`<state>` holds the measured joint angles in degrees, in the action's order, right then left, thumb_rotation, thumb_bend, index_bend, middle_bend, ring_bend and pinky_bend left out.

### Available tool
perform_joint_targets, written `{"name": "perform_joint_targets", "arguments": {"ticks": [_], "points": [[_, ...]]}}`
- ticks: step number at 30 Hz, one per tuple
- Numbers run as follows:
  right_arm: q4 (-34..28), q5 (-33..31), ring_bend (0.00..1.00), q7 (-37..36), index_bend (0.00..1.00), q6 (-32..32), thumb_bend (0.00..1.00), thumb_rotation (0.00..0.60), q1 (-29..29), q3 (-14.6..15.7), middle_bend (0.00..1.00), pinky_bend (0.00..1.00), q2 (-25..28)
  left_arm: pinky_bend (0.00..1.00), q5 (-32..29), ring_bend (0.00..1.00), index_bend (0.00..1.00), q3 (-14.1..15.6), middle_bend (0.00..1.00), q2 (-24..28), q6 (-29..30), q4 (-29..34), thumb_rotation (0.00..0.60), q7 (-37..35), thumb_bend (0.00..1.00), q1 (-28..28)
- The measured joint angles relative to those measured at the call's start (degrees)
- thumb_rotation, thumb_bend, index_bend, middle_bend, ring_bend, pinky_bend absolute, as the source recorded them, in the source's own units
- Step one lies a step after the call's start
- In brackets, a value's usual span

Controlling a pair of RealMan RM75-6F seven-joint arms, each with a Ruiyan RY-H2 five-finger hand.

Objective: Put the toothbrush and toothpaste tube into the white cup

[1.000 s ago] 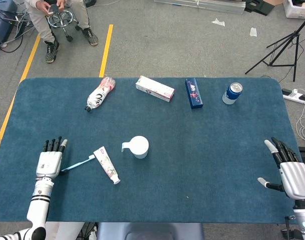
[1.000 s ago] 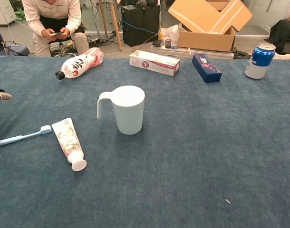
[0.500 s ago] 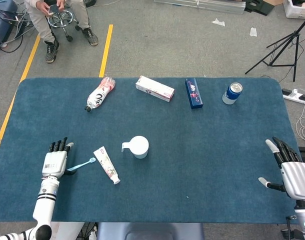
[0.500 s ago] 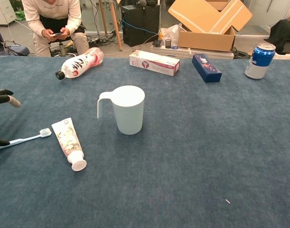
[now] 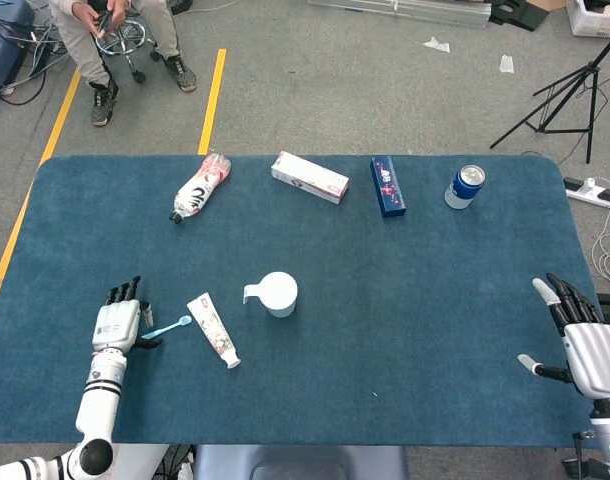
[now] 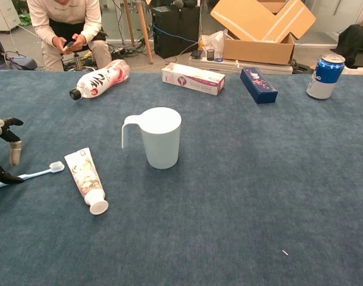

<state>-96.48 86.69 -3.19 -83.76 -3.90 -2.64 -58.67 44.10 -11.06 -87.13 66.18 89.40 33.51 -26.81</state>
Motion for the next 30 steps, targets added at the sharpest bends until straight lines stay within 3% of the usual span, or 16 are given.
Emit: {"name": "perform_joint_targets", "arguments": {"ticks": [6, 14, 18, 30], "points": [[0.06, -0.19, 0.00, -0.12, 0.00, 0.17, 0.00, 0.600, -0.06, -0.06, 0.00, 0.15, 0.02, 0.00, -0.70, 0.00, 0.57, 0.30, 0.00, -0.07, -1.39, -0.41, 0.600, -1.58, 0.03, -0.27], [0.06, -0.24, 0.00, -0.22, 0.00, 0.27, 0.00, 0.600, -0.10, -0.08, 0.00, 0.15, 0.04, 0.00, -1.49, 0.00, 0.55, 0.73, 0.00, 0.48, -2.42, 0.11, 0.600, -2.60, 0.21, -0.95], [0.07, -0.25, 0.00, -0.26, 0.00, 0.28, 0.00, 0.600, -0.09, -0.07, 0.00, 0.15, 0.05, 0.00, -1.71, 0.00, 0.56, 0.79, 0.00, -0.08, -1.77, -0.58, 0.600, -2.62, 0.36, -1.16], [0.15, -0.34, 0.00, -0.34, 0.00, 0.30, 0.00, 0.600, -0.11, -0.14, 0.00, 0.15, 0.06, 0.00, -3.27, 0.00, 0.47, 1.90, 0.00, 0.85, -2.05, 0.94, 0.600, -2.14, 0.38, -1.49]]}}
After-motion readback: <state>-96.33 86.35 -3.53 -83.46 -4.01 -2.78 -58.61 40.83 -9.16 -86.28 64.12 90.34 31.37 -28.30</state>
